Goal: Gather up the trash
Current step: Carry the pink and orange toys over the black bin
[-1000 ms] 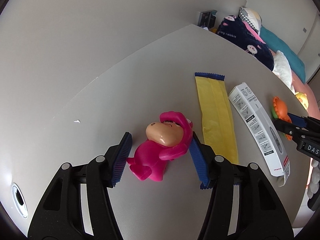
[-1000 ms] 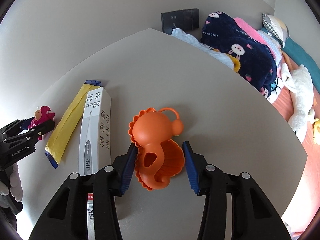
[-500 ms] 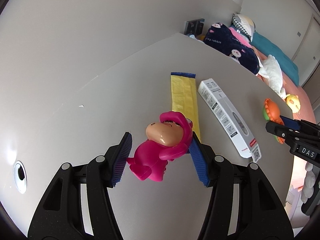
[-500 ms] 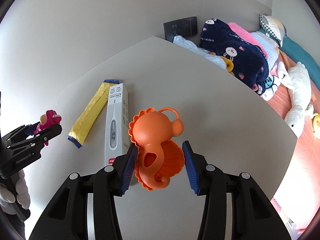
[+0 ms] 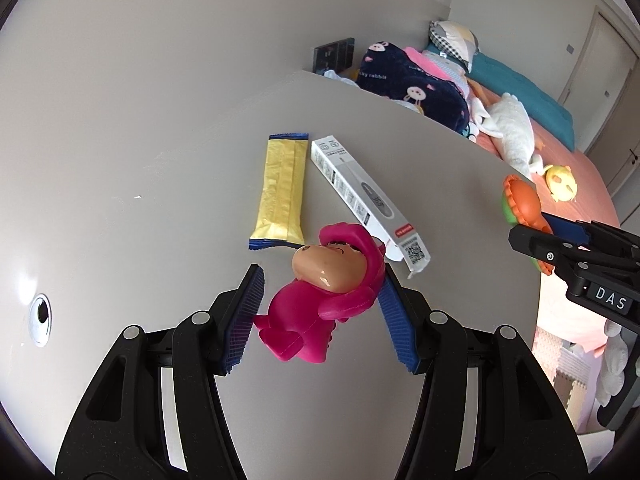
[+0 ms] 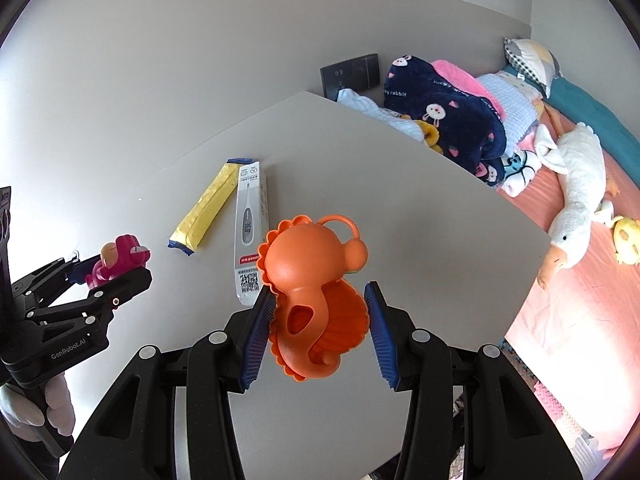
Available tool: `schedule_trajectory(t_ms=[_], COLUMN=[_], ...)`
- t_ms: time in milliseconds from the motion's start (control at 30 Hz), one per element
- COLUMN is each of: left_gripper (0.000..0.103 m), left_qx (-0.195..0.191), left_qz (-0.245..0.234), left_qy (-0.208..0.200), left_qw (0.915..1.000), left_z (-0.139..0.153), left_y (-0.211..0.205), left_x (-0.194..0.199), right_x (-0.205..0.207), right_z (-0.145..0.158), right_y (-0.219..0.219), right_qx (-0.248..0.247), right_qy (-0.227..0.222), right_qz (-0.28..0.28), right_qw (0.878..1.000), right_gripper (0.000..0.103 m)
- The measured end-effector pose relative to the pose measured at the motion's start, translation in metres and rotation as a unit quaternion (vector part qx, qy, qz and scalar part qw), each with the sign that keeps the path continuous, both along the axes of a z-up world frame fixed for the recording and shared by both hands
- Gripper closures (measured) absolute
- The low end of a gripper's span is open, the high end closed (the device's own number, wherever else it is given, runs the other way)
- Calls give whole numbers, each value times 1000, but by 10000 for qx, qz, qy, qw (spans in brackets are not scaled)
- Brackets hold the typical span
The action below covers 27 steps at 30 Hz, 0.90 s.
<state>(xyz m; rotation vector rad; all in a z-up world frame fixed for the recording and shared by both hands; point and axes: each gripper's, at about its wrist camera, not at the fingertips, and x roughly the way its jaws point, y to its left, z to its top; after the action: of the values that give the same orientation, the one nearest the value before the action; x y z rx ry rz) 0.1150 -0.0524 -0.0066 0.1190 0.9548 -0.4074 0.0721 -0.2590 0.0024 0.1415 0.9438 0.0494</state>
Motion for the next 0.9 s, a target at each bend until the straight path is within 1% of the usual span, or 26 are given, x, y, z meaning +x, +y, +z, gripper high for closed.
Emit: schedule_trajectory(t_ms=[467,900], left_gripper=[46,46], left_qx=[-47,-4], left_qz=[-679,-1351], left_qy=[-20,-69], left_qw=[9977,9908], left_z=[6,10], left_y=[-57,-113], left_x=[-50,-88], right_x=[-73,-130], right_z=[12,17], right_y=[-30,-71], right_qx=[-47,-20], right_qy=[-101,-168], right_qz=[-319,-792], right_qw=[9994,9967], right_gripper=[55,55])
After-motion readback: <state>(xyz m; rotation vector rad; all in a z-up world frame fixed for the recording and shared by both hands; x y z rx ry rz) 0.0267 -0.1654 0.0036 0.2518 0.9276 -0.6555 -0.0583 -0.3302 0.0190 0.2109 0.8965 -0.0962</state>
